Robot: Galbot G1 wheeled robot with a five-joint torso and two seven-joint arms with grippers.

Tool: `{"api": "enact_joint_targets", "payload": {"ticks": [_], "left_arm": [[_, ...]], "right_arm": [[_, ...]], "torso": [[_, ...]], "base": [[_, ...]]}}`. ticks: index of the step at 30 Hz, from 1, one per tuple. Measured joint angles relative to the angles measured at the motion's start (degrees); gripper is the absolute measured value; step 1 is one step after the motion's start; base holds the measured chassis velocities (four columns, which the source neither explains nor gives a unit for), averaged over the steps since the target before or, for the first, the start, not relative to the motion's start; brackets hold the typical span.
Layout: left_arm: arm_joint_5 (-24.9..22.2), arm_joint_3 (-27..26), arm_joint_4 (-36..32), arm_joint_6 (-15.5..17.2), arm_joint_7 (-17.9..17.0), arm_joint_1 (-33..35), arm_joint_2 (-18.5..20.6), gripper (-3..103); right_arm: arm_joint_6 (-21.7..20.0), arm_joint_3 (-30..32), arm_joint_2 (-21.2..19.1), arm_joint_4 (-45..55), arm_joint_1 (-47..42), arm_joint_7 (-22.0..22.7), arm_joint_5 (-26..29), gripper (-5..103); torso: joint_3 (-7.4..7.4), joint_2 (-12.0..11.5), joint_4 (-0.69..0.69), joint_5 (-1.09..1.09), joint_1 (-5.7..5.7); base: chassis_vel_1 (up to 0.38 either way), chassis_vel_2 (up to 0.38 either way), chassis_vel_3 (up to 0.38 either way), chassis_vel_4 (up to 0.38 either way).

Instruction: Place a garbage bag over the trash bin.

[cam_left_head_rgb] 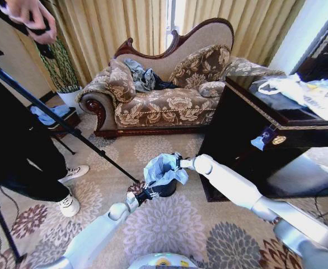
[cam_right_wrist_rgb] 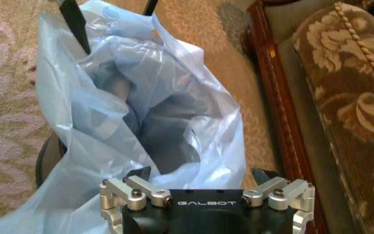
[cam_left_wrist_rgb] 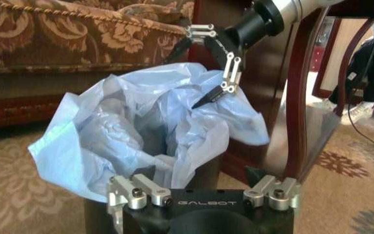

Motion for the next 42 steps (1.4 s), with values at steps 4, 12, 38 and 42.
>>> {"api": "enact_joint_targets", "payload": {"ticks": [4, 12, 38, 42], "left_arm": [[-0.31, -0.47, -1.03, 0.02, -0.14, 0.44, 0.38, 100], [-1.26, -1.63, -2.36, -0.45, 0.05, 2.05, 0.89, 99], [-10.65, -10.71, -8.45, 5.96, -7.17, 1.22, 4.52, 52], [-11.29, -10.69, -8.05, 6.22, -7.05, 1.33, 4.36, 41]], "right_arm": [[-0.71, -0.35, -2.58, 3.51, -0.27, 0.15, 2.03, 100], [-0.81, 2.69, -7.11, 11.43, -2.82, 1.15, 4.06, 94], [-5.51, 6.7, -7.59, 16.17, -10.25, 7.21, 14.09, 15], [-5.69, 6.25, -4.96, 12.27, -9.36, 6.95, 12.75, 5]], "torso": [[0.0, 0.0, -0.01, 0.02, -0.01], [0.0, 0.0, 0.0, 0.0, 0.0], [0.01, -0.01, 0.0, -0.02, 0.01], [0.0, -0.01, -0.01, 0.0, 0.0]], "base": [[0.0, 0.0, 0.0, 0.0], [0.0, 0.0, 0.0, 0.0], [0.0, 0.0, 0.0, 0.0], [0.0, 0.0, 0.0, 0.0]]}}
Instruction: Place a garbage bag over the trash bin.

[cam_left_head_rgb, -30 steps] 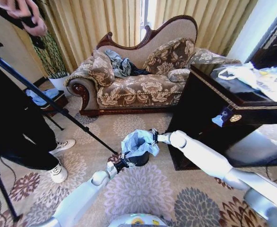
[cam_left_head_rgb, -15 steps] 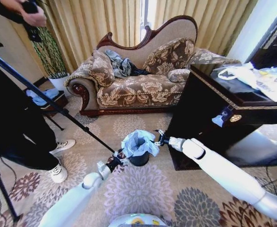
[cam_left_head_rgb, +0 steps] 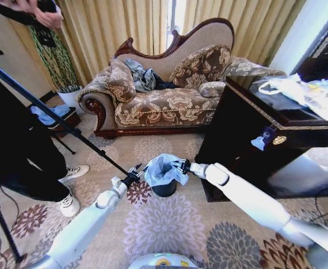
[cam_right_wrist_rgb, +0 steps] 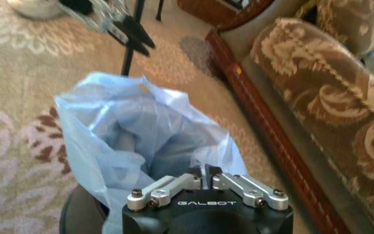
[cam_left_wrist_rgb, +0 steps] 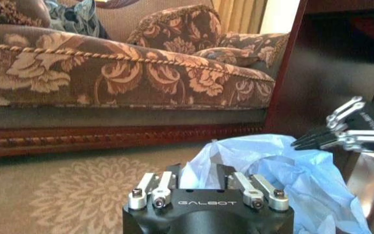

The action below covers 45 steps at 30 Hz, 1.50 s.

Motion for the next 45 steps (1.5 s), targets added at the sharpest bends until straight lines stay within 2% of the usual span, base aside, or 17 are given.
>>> {"api": "enact_joint_targets", "payload": {"ticks": [1, 2, 4, 5, 8, 10, 21, 29, 35, 45], "left_arm": [[-0.12, 0.05, 0.13, 0.01, 0.12, 0.02, -0.09, 36], [-0.12, 0.05, 0.13, 0.01, 0.12, 0.02, -0.09, 36], [-0.24, 0.29, 0.51, 0.04, 0.5, 0.02, -0.38, 25], [-0.24, 0.29, 0.51, 0.04, 0.5, 0.02, -0.38, 25], [-0.21, 1.05, 1.48, -0.04, 1.4, -0.36, -0.77, 10], [-0.19, 1.51, 2.04, -0.13, 1.71, -0.7, -0.87, 7], [-0.03, 2.53, 4.32, -0.58, 2.8, -1.95, -1.76, 7], [0.14, 2.24, 5.63, -1.42, 3.47, -1.71, -2.05, 7], [0.12, 1.94, 5.62, -1.67, 3.79, -1.43, -1.83, 7], [0.05, 1.37, 5.78, -2.1, 4.39, -0.92, -1.64, 7]], "right_arm": [[0.01, -0.22, 0.87, -1.38, 0.35, -0.1, -0.72, 2], [0.01, -0.22, 0.87, -1.38, 0.35, -0.1, -0.72, 2], [0.28, -0.46, 2.91, -4.61, 1.29, -0.28, -2.64, 1], [0.28, -0.46, 2.91, -4.61, 1.29, -0.28, -2.64, 1], [0.91, -0.9, 5.9, -9.06, 3.53, -0.8, -6.12, 0], [1.55, -1.0, 6.81, -10.68, 4.43, -0.97, -7.38, 0], [4.78, -1.53, 10.11, -18.61, 8.11, -2.62, -13.53, 0], [10.84, -0.19, 14.41, -28.41, 8.58, -1.87, -18.93, 0], [11.82, 0.12, 15.21, -29.96, 9.19, -0.93, -20.22, 0], [17.25, 0.99, 17.58, -36.9, 10.06, -1.47, -23.56, 0]], "torso": [[0.0, 0.0, 0.01, -0.01, 0.0], [0.0, 0.0, 0.01, -0.01, 0.0], [0.0, 0.0, 0.01, -0.01, 0.0], [0.0, 0.0, 0.01, -0.01, 0.0], [0.0, 0.0, 0.0, -0.01, 0.0], [0.0, 0.0, 0.01, -0.01, 0.0], [0.0, 0.0, 0.0, -0.01, 0.0], [0.0, 0.0, 0.0, 0.0, 0.0], [-0.01, 0.0, 0.0, -0.01, 0.0], [0.0, 0.01, 0.0, 0.0, 0.0]], "base": [[0.0, 0.0, 0.0, 0.0], [0.0, 0.0, 0.0, 0.0], [0.0, 0.0, 0.0, 0.0], [0.0, 0.0, 0.0, 0.0], [0.0, 0.0, 0.0, 0.0], [0.0, 0.0, 0.0, 0.0], [0.0, 0.0, 0.0, 0.0], [0.0, 0.0, 0.0, 0.0], [0.0, 0.0, 0.0, 0.0], [0.0, 0.0, 0.0, 0.0]]}}
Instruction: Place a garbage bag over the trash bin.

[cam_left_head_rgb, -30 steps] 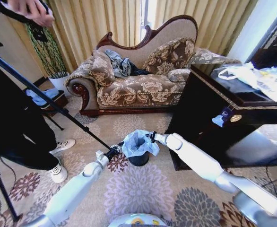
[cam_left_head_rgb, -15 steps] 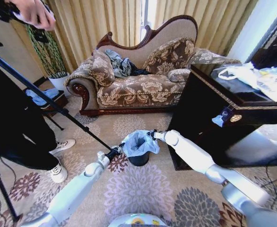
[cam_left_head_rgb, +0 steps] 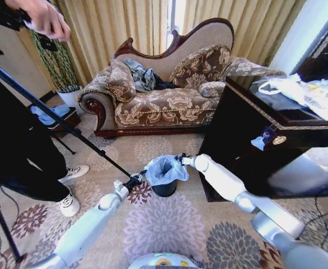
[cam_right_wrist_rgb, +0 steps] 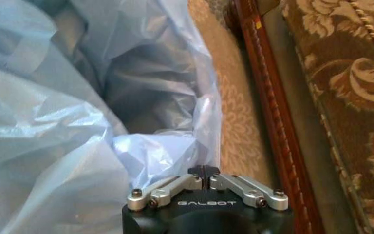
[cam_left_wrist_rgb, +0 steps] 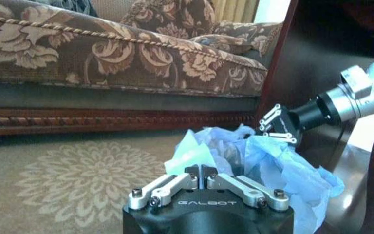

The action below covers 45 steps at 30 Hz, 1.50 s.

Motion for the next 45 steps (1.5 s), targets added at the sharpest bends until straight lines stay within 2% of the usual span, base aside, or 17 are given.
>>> {"api": "enact_joint_targets", "payload": {"ticks": [6, 18, 19, 20, 21, 22, 23, 24, 25, 26, 27, 30, 31, 34, 36, 39, 45], "left_arm": [[-0.07, -0.41, 0.27, -0.17, 0.44, 0.26, 0.16, 7], [-0.23, -1.02, 0.74, -0.33, 0.69, 0.27, 0.27, 7], [-0.25, -1.06, 0.68, -0.34, 0.71, 0.3, 0.31, 7], [-0.28, -1.12, 0.58, -0.35, 0.72, 0.5, 0.34, 7], [-0.27, -1.12, 0.57, -0.35, 0.73, 0.58, 0.34, 7], [-0.27, -1.12, 0.57, -0.35, 0.73, 0.58, 0.34, 7], [-0.27, -1.14, 0.55, -0.35, 0.73, 0.63, 0.35, 7], [-0.27, -1.17, 0.4, -0.36, 0.72, 0.67, 0.36, 7], [-0.27, -1.16, 0.27, -0.35, 0.73, 0.74, 0.37, 7], [-0.27, -1.16, 0.27, -0.35, 0.73, 0.74, 0.37, 7], [-0.32, -1.14, 0.21, -0.3, 0.73, 0.73, 0.44, 7], [-0.36, -1.01, 0.21, -0.26, 0.72, 0.41, 0.42, 7], [-0.36, -1.01, 0.21, -0.26, 0.72, 0.41, 0.42, 7], [-0.38, -0.92, 0.34, -0.25, 0.73, 0.21, 0.44, 7], [-0.39, -0.91, 0.36, -0.25, 0.73, 0.21, 0.45, 7], [-0.39, -0.92, 0.65, -0.25, 0.84, 0.19, 0.46, 7], [-0.4, -1.2, 1.21, -0.31, 0.91, 0.08, 0.26, 7]], "right_arm": [[4.71, 1.16, 1.22, -4.31, -0.71, 0.84, 1.16, 0], [6.87, 2.28, 1.08, -4.89, -3.78, 4.14, 4.96, 0], [6.72, 2.13, 0.72, -4.45, -4.18, 4.39, 6.05, 0], [6.29, 1.66, 0.09, -3.1, -4.78, 4.61, 7.87, 0], [6.13, 1.68, -0.16, -2.41, -4.71, 4.67, 8.26, -2], [6.13, 1.68, -0.16, -2.41, -4.71, 4.67, 8.26, -2], [5.82, 1.71, -0.56, -1.31, -4.39, 4.73, 8.76, 3], [5.36, 1.69, -1.21, -0.03, -3.96, 4.59, 9.42, 9], [4.99, 1.56, -1.84, 1.13, -3.6, 4.37, 10.12, 14], [4.99, 1.56, -1.84, 1.13, -3.6, 4.37, 10.12, 14], [4.48, 1.21, -2.65, 2.74, -3.3, 3.69, 11.44, 19], [4.42, 1.12, -3.36, 3.73, -3.22, 3.54, 12.38, 30], [4.42, 1.12, -3.36, 3.73, -3.22, 3.54, 12.38, 30], [4.59, 1.42, -3.39, 2.8, -4.32, 3.58, 12.36, 46], [4.67, 1.54, -3.34, 2.54, -4.51, 3.63, 12.33, 46], [5.77, 2.5, -2.73, 0.72, -5.26, 4.71, 11.92, 62], [6.71, 2.88, -2.67, 0.45, -5.68, 7.09, 12.19, 84]], "torso": [[0.0, 0.0, -0.01, -0.02, 0.0], [-0.05, 0.04, -0.05, -0.02, -0.04], [-0.02, 0.04, -0.02, -0.03, -0.03], [0.09, -0.04, -0.02, 0.18, 0.03], [0.11, -0.05, 0.1, 0.17, 0.07], [0.11, -0.05, 0.1, 0.17, 0.07], [0.08, -0.04, 0.15, 0.13, 0.07], [0.03, -0.03, 0.03, -0.04, 0.02], [0.01, -0.02, 0.02, -0.09, 0.01], [0.01, -0.02, 0.02, -0.09, 0.01], [0.02, -0.02, 0.04, 0.12, 0.01], [0.01, -0.02, 0.01, -0.06, 0.01], [0.01, -0.02, 0.01, -0.06, 0.01], [0.01, -0.02, 0.01, 0.0, 0.01], [0.01, -0.01, 0.01, -0.03, 0.0], [-0.02, 0.01, 0.0, -0.03, -0.01], [-0.02, 0.02, -0.01, -0.01, -0.02]], "base": [[0.0, 0.0, 0.0, 0.0], [0.0, 0.0, 0.0, 0.0], [0.0, 0.0, 0.0, 0.0], [0.0, 0.0, 0.0, 0.0], [0.0, 0.0, 0.0, 0.0], [0.0, 0.0, 0.0, 0.0], [0.0, 0.0, 0.0, 0.0], [0.006, 0.03, 0.06, 0.005], [0.0, 0.0, 0.0, 0.0], [0.0, 0.0, 0.0, 0.0], [0.0, 0.0, 0.0, 0.0], [0.0, 0.0, 0.0, 0.0], [0.0, 0.0, 0.0, 0.0], [0.0, 0.0, 0.0, 0.0], [0.0, 0.0, 0.0, 0.0], [0.0, 0.0, 0.0, 0.0], [0.0, 0.0, 0.0, 0.0]]}}
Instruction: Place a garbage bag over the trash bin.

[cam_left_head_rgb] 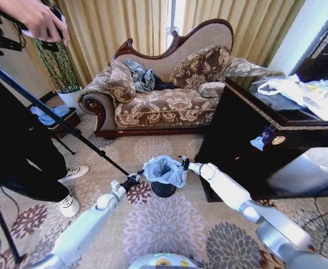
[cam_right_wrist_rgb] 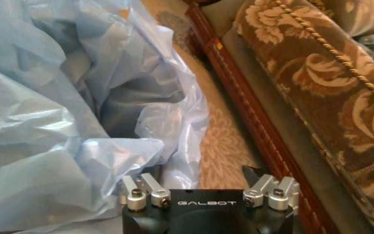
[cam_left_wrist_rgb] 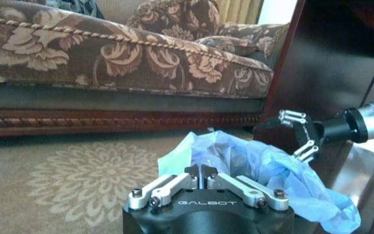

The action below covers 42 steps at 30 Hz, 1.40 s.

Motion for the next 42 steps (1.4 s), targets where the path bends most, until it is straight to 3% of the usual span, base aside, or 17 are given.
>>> {"api": "enact_joint_targets", "payload": {"ticks": [1, 4, 8, 11, 13, 16, 21, 24, 26, 29, 30, 32, 33, 35, 39, 42], "left_arm": [[0.0, 0.0, 0.0, 0.0, 0.0, 0.0, 0.0, 7], [-0.1, -0.29, -0.18, 0.0, -0.04, 0.37, 0.03, 7], [-0.18, -0.53, -0.32, 0.0, -0.06, 0.57, 0.37, 7], [-0.26, -0.6, -0.34, 0.0, -0.06, 0.6, 0.62, 7], [-0.36, -0.66, -0.35, 0.0, -0.05, 0.6, 0.74, 7], [-0.39, -0.65, -0.32, 0.0, -0.05, 0.57, 0.74, 7], [-0.48, -0.37, -0.17, 0.01, -0.05, 0.11, 0.6, 7], [-0.85, -0.32, 0.03, 0.03, -0.08, -0.52, 0.74, 7], [-1.1, -0.37, 0.03, 0.09, -0.1, -0.73, 0.83, 7], [-2.42, -0.72, -0.91, 0.61, -0.5, -1.08, 1.18, 6], [-2.42, -0.72, -0.91, 0.61, -0.5, -1.08, 1.18, 6], [-2.96, -1.53, -2.81, 1.2, -1.51, -0.55, 1.54, 6], [-2.96, -1.53, -2.81, 1.2, -1.51, -0.55, 1.54, 6], [-3.27, -1.7, -4.18, 1.99, -2.65, -0.39, 1.82, 2], [-3.04, -1.42, -3.8, 2.75, -2.92, -1.19, 1.84, -2], [-2.78, -0.36, -2.12, 3.07, -2.88, -2.71, 1.51, 6]], "right_arm": [[0.0, 0.0, 0.0, 0.0, 0.0, 0.0, 0.0, 84], [-0.62, -0.5, -0.4, 1.3, 0.0, 2.01, 0.71, 98], [-1.76, -0.82, -0.84, 3.38, 0.23, 3.36, 2.45, 100], [-4.72, -1.53, -1.85, 7.19, 0.31, 3.45, 6.37, 100], [-9.02, -2.31, -3.19, 11.77, 0.4, 3.09, 11.72, 100], [-11.33, -2.55, -3.95, 13.99, 0.84, 2.87, 14.35, 100], [-7.81, -1.33, -4.53, 10.59, 1.86, 2.66, 10.31, 100], [-6.14, -0.26, -8.02, 11.78, -0.05, 0.77, 10.07, 100], [-7.05, -0.03, -10.14, 14.02, -1.34, 0.19, 12.19, 100], [-11.62, 0.59, -16.03, 21.58, -5.33, -0.09, 20.09, 102], [-11.62, 0.59, -16.03, 21.58, -5.33, -0.09, 20.09, 102], [-15.86, 0.79, -19.61, 27.35, -7.74, 0.22, 26.7, 96], [-15.86, 0.79, -19.61, 27.35, -7.74, 0.22, 26.7, 96], [-19.42, 0.75, -21.64, 31.71, -9.74, 0.76, 31.65, 86], [-20.89, 0.52, -21.82, 32.8, -11.5, 0.9, 33.02, 75], [-20.95, 0.67, -20.87, 31.66, -12.79, 0.99, 32.47, 63]], "torso": [[0.0, 0.0, 0.0, 0.0, 0.0], [0.03, -0.02, 0.01, 0.05, 0.02], [0.04, -0.02, 0.03, 0.02, 0.03], [0.04, -0.02, 0.02, 0.02, 0.03], [0.03, -0.02, 0.02, 0.01, 0.03], [0.02, -0.02, 0.02, 0.0, 0.02], [0.02, -0.02, 0.03, 0.01, 0.02], [0.02, -0.02, 0.02, 0.03, 0.02], [0.02, -0.02, 0.02, 0.04, 0.02], [0.02, -0.02, -0.03, 0.02, 0.02], [0.02, -0.02, -0.03, 0.02, 0.02], [0.01, -0.02, -0.03, 0.02, 0.02], [0.01, -0.02, -0.03, 0.02, 0.02], [0.01, -0.02, 0.02, 0.01, 0.01], [0.01, -0.02, 0.03, 0.02, 0.01], [0.01, -0.02, 0.02, 0.01, 0.01]], "base": [[0.0, 0.0, 0.0, 0.0], [0.0, 0.0, 0.0, 0.0], [0.0, 0.0, 0.0, 0.0], [0.0, 0.0, 0.0, 0.0], [0.0, 0.0, 0.0, 0.0], [0.0, 0.0, 0.0, 0.0], [0.0, 0.0, 0.0, 0.0], [0.0, 0.0, 0.0, 0.0], [0.0, 0.0, 0.0, 0.0], [0.0, 0.0, 0.0, 0.0], [0.0, 0.0, 0.0, 0.0], [0.0, 0.0, 0.0, 0.0], [0.0, 0.0, 0.0, 0.0], [0.0, 0.0, 0.0, 0.0], [0.0, 0.0, 0.0, 0.0], [0.0, 0.0, 0.0, 0.0]]}}
